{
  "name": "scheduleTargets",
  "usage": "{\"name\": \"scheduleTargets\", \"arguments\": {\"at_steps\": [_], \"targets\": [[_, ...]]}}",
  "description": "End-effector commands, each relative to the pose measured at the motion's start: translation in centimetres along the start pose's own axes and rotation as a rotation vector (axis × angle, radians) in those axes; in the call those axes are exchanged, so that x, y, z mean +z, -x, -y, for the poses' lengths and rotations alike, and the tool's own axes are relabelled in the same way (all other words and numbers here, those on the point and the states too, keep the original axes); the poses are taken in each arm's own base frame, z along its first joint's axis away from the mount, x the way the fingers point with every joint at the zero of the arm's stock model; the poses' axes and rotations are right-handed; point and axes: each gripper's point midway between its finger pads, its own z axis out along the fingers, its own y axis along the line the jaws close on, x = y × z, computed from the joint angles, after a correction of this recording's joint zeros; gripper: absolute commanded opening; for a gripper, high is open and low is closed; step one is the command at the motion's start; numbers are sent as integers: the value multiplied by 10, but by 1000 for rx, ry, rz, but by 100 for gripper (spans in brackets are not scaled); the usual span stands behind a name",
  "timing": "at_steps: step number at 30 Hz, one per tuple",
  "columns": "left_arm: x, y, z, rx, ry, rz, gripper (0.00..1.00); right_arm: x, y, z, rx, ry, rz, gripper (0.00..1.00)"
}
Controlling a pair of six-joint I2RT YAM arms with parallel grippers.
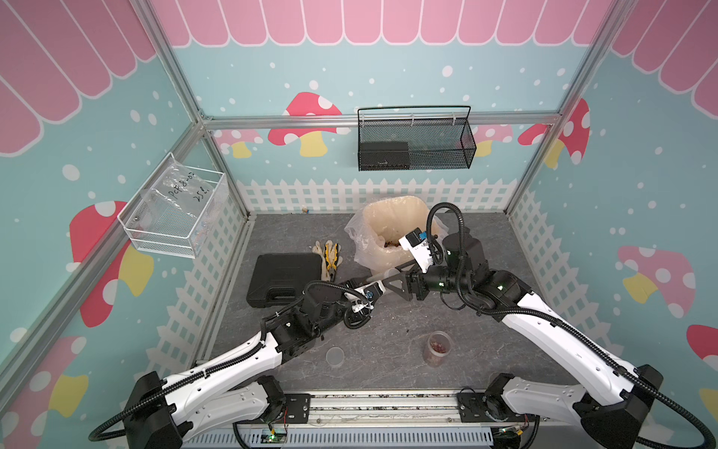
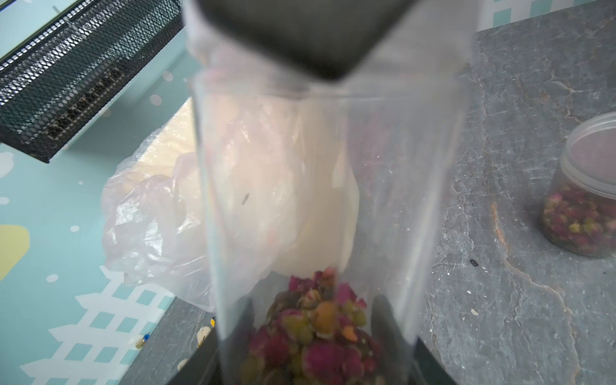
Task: Empty the moldy dried flower tea in the jars
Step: Unscrew the lid from the jar.
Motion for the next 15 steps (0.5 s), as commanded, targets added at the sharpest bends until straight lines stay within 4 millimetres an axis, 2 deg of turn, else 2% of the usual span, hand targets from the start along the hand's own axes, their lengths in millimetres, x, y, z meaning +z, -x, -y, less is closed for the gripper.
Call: {"name": "scheduleTargets", "arguments": {"at_steps": [1, 5, 9, 12, 15], "targets": [[-6, 9, -6, 25, 32, 34, 24, 0, 2, -8, -1, 35, -8, 54], [-5, 7, -4, 28, 23, 28, 24, 0, 3, -9, -35, 42, -9, 38], [-4, 4, 9, 25, -48, 22, 23, -5, 4, -13, -194, 50, -8, 29], [-5, 6, 29, 7, -167, 33, 23, -15, 2, -17, -478, 48, -9, 21], [-9, 10, 51, -32, -301, 45, 22, -29, -13, -22, -833, 58, -18, 20]]}}
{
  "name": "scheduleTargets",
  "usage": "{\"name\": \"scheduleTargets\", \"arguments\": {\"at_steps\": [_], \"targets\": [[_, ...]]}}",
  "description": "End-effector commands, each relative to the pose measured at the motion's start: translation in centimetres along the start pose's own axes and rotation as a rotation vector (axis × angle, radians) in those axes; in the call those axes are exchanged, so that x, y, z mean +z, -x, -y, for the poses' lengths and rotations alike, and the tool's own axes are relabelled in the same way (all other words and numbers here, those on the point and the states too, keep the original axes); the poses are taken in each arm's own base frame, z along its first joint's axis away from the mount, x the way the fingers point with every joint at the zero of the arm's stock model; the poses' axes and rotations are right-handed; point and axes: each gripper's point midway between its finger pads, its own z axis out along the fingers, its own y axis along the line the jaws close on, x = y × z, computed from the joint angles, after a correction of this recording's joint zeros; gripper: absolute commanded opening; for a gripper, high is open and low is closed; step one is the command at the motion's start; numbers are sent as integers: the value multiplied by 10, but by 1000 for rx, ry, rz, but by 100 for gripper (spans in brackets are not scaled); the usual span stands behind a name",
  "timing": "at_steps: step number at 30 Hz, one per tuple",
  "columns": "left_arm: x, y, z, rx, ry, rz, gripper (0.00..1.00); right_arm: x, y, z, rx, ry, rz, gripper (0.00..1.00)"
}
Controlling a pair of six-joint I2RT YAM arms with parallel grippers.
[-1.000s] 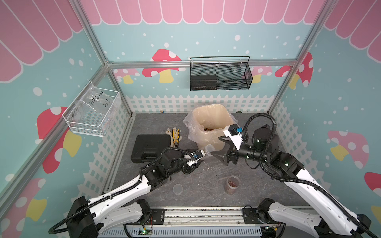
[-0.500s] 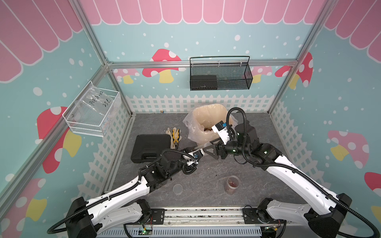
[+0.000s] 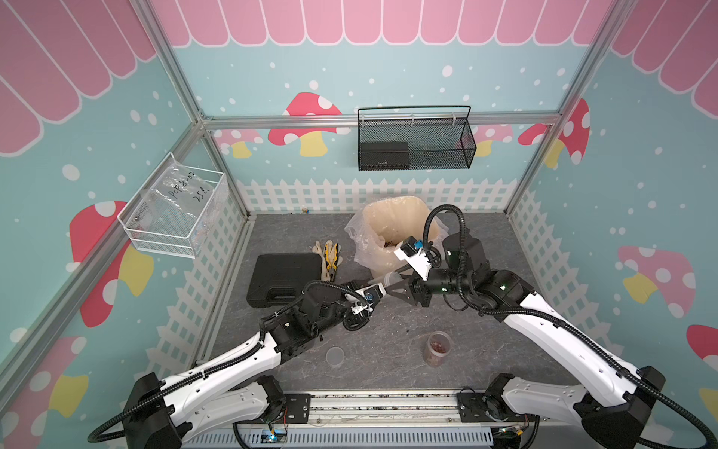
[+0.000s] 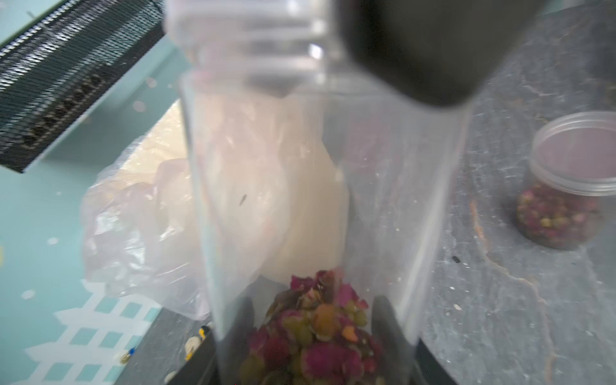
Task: Empty the moldy dried flower tea in the jars
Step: Unscrew the lid from the jar.
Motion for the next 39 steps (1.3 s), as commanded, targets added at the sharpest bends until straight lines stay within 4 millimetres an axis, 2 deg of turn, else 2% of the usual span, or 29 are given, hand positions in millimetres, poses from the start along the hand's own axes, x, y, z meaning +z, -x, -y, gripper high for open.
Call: {"name": "scheduleTargets", "arguments": {"at_steps": [1, 3, 6, 13, 14, 18, 19, 21, 22, 26, 29, 31, 34, 39], "targets": [[-4, 6, 39, -37, -231, 15, 22, -22, 1, -9, -531, -35, 14, 19], [-5, 5, 47, -60, -285, 2, 21, -26, 1, -4, -636, -84, 10, 16], [-4, -1, 56, -74, -333, -24, 21, -27, 2, -5, -706, -78, -2, 15], [4, -13, 54, -69, -309, -73, 21, -31, 5, -20, -763, -29, 65, 17], [5, -13, 53, -65, -303, -74, 21, -30, 5, -22, -753, -18, 72, 21], [6, -10, 43, -60, -253, -55, 21, -26, 10, -19, -634, -7, 70, 65], [6, -8, 39, -57, -230, -48, 21, -25, 11, -18, -598, -11, 71, 81], [5, -8, 32, -51, -187, -39, 21, -28, 15, -20, -553, -9, 85, 96], [4, -7, 29, -46, -168, -33, 21, -31, 18, -24, -536, 2, 103, 100], [2, -8, 14, -32, -78, -33, 21, -54, 46, -31, -382, -35, 247, 100], [2, -8, 4, -20, -18, -34, 22, -66, 61, -18, -168, -108, 303, 100], [2, -8, -4, -14, 25, -39, 22, -64, 58, 0, 2, -176, 270, 99], [2, -8, -12, -2, 69, -45, 22, -45, 37, 23, 201, -236, 148, 100], [1, -8, -17, -1, 96, -51, 22, -21, 15, 25, 317, -191, 40, 99]]}}
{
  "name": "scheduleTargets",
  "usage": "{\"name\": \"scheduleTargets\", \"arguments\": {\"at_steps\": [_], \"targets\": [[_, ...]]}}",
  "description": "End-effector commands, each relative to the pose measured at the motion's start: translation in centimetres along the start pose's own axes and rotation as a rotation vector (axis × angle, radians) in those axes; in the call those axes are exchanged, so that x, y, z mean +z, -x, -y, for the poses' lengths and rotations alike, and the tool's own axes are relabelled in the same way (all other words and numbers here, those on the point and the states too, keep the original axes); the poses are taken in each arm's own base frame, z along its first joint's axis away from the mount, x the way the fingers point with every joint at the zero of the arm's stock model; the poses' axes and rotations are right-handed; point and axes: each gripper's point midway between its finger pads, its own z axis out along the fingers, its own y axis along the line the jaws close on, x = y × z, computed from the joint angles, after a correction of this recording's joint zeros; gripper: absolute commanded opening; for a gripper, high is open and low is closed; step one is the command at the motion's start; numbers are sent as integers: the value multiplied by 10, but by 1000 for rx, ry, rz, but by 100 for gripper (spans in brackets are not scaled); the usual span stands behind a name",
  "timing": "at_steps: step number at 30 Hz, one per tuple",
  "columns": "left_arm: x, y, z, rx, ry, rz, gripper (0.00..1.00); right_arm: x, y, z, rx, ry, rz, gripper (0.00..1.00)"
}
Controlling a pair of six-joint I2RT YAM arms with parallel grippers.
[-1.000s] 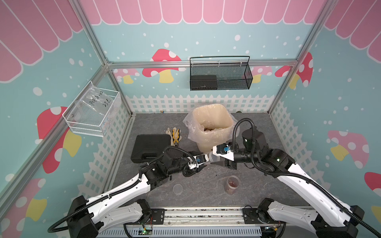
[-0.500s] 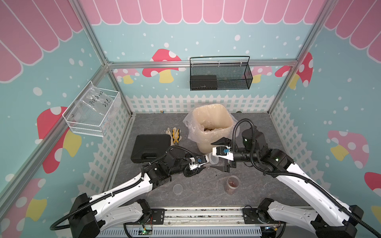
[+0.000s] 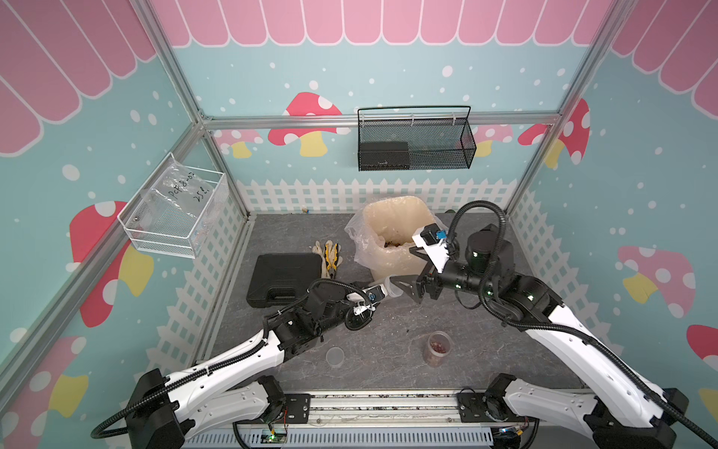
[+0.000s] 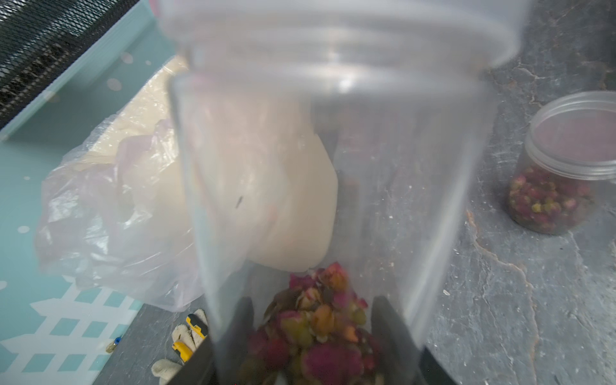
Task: Empty the moldy dried flower tea in the jars
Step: Unscrew the lid from the jar.
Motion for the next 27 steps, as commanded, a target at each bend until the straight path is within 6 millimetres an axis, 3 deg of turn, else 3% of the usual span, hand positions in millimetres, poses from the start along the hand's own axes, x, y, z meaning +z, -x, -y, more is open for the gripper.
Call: {"name": "scheduleTargets", "arguments": {"at_steps": [1, 14, 22, 27], "targets": [[-5, 7, -12, 9, 61, 22, 22, 7, -25, 6, 159, -24, -96, 98], [-5, 8, -11, 13, 56, 25, 23, 34, -49, -7, 194, 100, -175, 83], [-5, 7, -11, 18, 56, 21, 23, 38, -51, -10, 174, 131, -187, 51], [-3, 4, -6, 22, 33, 11, 23, 35, -46, -11, 28, 142, -167, 36]]}}
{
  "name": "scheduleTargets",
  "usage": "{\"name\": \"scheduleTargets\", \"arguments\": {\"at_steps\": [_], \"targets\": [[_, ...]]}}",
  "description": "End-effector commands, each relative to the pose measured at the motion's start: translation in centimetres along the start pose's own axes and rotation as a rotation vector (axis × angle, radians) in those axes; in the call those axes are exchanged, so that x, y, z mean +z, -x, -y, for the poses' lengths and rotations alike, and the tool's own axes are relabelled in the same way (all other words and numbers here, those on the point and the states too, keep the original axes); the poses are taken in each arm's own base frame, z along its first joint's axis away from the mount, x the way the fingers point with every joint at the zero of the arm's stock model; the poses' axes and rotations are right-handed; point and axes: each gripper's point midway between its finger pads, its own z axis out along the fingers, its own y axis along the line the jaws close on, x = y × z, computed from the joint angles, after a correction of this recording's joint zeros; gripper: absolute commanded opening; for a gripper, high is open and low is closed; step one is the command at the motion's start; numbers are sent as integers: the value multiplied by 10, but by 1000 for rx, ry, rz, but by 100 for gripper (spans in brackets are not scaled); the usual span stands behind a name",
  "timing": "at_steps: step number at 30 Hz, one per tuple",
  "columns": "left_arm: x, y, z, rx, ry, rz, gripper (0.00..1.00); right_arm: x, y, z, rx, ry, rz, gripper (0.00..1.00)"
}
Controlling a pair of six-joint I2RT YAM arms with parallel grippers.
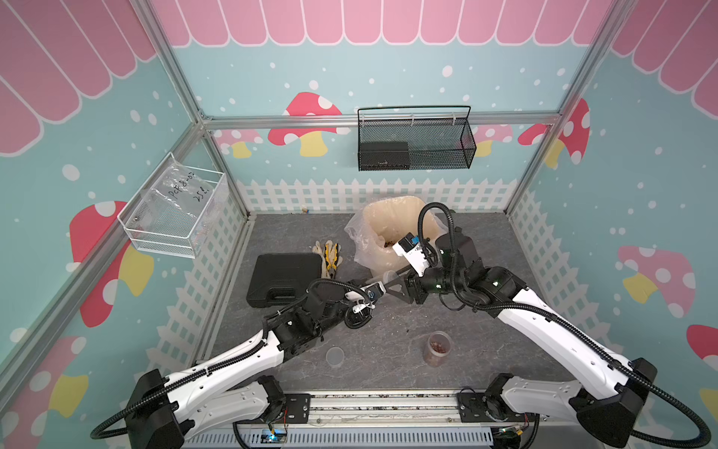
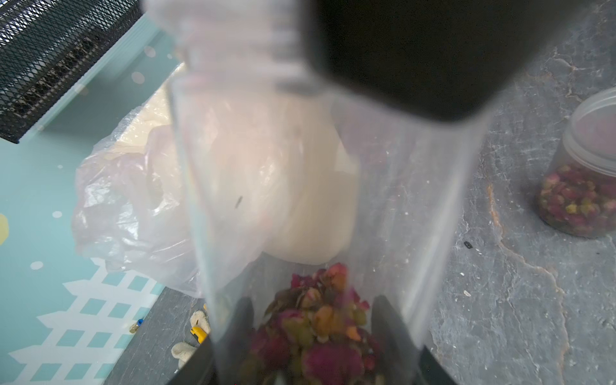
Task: Empty the moldy dried flower tea in the jars
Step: Unscrew the lid from the jar, then place the lid at the center of the board.
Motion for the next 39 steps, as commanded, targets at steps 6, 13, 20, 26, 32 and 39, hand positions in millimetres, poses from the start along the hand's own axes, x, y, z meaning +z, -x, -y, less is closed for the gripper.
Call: {"name": "scheduleTargets", "arguments": {"at_steps": [6, 13, 20, 26, 32, 39], "targets": [[-1, 7, 19, 19, -105, 37, 23, -14, -9, 5, -673, -64, -22, 25], [-2, 4, 21, 22, -116, 27, 23, -25, -1, 20, -1011, -198, -33, 19], [0, 2, 14, 21, -70, 17, 22, -34, 1, 4, -964, -146, 34, 22], [-7, 12, -6, -20, 23, 54, 22, -48, -8, -23, -846, -46, 146, 28], [-28, 40, -38, -147, 124, 168, 23, -41, -32, -32, -691, 55, 147, 34], [-53, 61, -75, -298, 227, 267, 23, -11, -67, -21, -590, 98, 65, 39]]}}
